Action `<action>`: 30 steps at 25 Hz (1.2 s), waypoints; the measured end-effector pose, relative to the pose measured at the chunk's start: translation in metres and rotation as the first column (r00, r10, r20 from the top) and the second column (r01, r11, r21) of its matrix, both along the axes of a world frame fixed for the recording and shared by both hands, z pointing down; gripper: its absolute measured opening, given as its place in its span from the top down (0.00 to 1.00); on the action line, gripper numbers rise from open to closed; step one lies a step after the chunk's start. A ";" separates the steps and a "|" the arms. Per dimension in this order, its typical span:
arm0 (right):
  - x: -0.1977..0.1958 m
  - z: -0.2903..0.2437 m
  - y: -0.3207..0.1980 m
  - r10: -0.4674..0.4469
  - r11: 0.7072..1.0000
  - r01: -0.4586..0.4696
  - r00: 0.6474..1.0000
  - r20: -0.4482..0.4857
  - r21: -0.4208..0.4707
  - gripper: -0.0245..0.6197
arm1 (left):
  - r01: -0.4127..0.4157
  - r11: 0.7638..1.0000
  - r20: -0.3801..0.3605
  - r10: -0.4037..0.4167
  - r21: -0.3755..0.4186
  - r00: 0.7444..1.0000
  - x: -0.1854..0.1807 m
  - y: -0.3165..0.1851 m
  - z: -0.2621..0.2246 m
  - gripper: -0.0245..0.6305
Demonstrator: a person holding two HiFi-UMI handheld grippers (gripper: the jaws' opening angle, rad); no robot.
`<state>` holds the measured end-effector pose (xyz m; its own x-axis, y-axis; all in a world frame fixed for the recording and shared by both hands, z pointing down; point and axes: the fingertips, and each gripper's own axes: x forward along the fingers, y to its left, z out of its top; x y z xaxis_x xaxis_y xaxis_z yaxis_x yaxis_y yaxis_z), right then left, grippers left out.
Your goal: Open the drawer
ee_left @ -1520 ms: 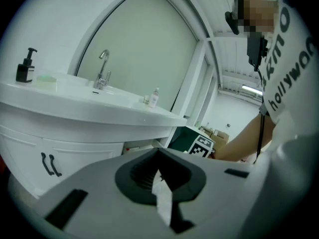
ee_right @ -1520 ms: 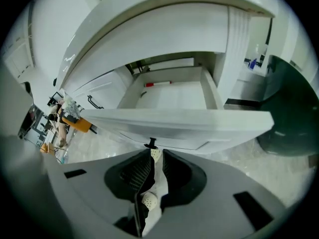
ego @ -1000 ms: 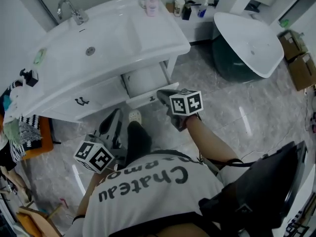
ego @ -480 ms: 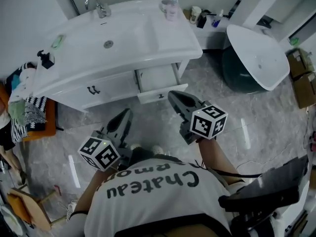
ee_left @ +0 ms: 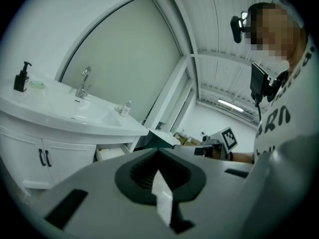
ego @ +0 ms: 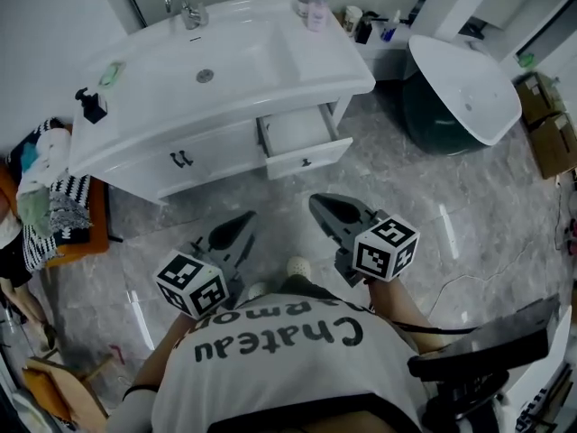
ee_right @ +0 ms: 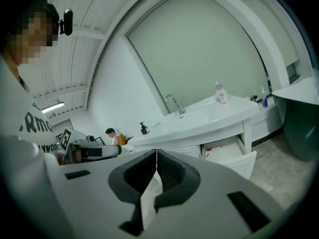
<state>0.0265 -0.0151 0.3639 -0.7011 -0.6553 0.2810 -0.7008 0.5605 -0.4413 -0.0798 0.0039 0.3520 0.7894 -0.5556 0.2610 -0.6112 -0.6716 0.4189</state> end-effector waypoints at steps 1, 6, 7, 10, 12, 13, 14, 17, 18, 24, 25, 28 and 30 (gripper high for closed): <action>-0.004 0.000 0.004 0.013 1.000 -0.013 1.000 -0.008 0.006 0.94 | 0.001 1.000 0.004 -0.001 -0.003 1.000 -0.009 0.003 0.001 0.95; -0.022 0.000 0.019 0.062 0.998 -0.062 0.998 -0.005 -0.007 0.94 | 0.004 1.000 0.009 -0.004 -0.023 1.000 -0.038 0.017 0.009 0.95; -0.024 0.000 0.023 0.064 0.998 -0.065 0.998 -0.011 -0.011 0.94 | -0.004 1.000 0.005 0.004 -0.025 1.000 -0.039 0.021 0.009 0.95; -0.027 0.003 0.036 0.072 0.997 -0.073 0.997 -0.034 -0.024 0.94 | -0.047 0.999 0.005 0.047 -0.021 0.999 -0.037 0.036 0.010 0.95; -0.030 0.004 0.041 0.076 0.997 -0.077 0.996 -0.042 -0.028 0.94 | -0.061 0.998 0.008 0.061 -0.021 0.998 -0.038 0.043 0.012 0.95; -0.032 0.005 0.044 0.076 0.997 -0.078 0.996 -0.046 -0.027 0.94 | -0.065 0.998 0.009 0.065 -0.024 0.998 -0.039 0.045 0.014 0.95; -0.034 0.005 0.046 0.076 0.997 -0.077 0.996 -0.049 -0.027 0.94 | -0.068 0.997 0.009 0.068 -0.025 0.998 -0.040 0.048 0.015 0.95; -0.037 0.008 0.053 0.080 0.996 -0.081 0.995 -0.058 -0.030 0.94 | -0.081 0.996 0.013 0.081 -0.025 0.997 -0.042 0.057 0.018 0.95; -0.037 0.009 0.055 0.082 0.996 -0.084 0.995 -0.064 -0.032 0.94 | -0.084 0.996 0.014 0.084 -0.025 0.996 -0.043 0.059 0.019 0.95; -0.041 0.012 0.067 0.083 0.996 -0.086 0.993 -0.085 -0.033 0.95 | -0.086 0.996 0.012 0.087 -0.025 0.996 -0.048 0.067 0.020 0.95; -0.041 0.012 0.068 0.086 0.995 -0.089 0.993 -0.085 -0.033 0.95 | -0.089 0.996 0.012 0.089 -0.024 0.996 -0.048 0.068 0.020 0.95; -0.039 0.012 0.071 0.092 0.995 -0.095 0.992 -0.086 -0.035 0.95 | -0.097 0.995 0.010 0.098 -0.025 0.995 -0.046 0.072 0.020 0.95; -0.038 0.012 0.073 0.094 0.995 -0.097 0.992 -0.087 -0.037 0.95 | -0.099 0.995 0.006 0.099 -0.027 0.995 -0.046 0.073 0.019 0.95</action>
